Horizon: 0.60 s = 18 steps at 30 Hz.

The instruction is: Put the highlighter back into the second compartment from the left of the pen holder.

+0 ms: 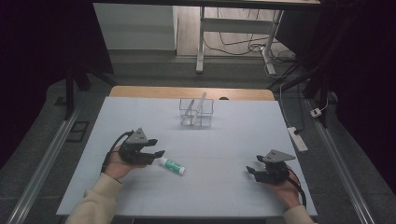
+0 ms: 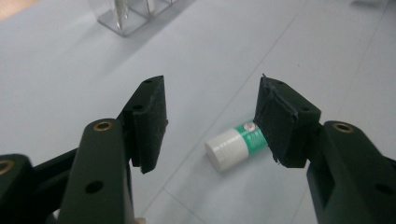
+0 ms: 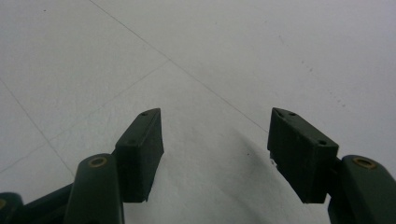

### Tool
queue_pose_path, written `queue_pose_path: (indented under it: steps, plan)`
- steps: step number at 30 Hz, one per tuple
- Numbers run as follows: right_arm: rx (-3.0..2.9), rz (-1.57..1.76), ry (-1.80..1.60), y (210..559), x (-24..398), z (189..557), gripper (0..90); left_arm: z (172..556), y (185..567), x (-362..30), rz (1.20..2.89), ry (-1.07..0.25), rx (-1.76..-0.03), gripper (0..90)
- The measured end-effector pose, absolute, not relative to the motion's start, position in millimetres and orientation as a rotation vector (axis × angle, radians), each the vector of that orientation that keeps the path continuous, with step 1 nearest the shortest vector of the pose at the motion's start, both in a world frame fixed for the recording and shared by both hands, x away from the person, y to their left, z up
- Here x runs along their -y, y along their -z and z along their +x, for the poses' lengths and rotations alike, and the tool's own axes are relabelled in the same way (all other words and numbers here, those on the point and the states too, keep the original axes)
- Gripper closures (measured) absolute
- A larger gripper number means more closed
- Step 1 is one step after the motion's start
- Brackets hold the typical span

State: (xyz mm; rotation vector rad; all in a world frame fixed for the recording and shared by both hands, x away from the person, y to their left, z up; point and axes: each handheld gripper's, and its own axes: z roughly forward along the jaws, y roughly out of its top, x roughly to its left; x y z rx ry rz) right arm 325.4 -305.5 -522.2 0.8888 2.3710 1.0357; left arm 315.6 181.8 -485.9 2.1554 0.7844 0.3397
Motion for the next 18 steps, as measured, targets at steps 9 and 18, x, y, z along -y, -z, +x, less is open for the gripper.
queue_pose_path:
  steps: [9, 18]
  plan:
    - [-2.374, 0.885, -1.035, 522.5, 305.3, 325.6, 35.4, 309.4, 494.0, -190.2, 2.145, -0.341, -0.853, 43.9]
    - [-2.373, 0.886, -1.035, 522.2, 305.6, 325.6, 35.4, 316.0, 505.0, -186.2, 2.184, -0.298, -0.870, 73.4]
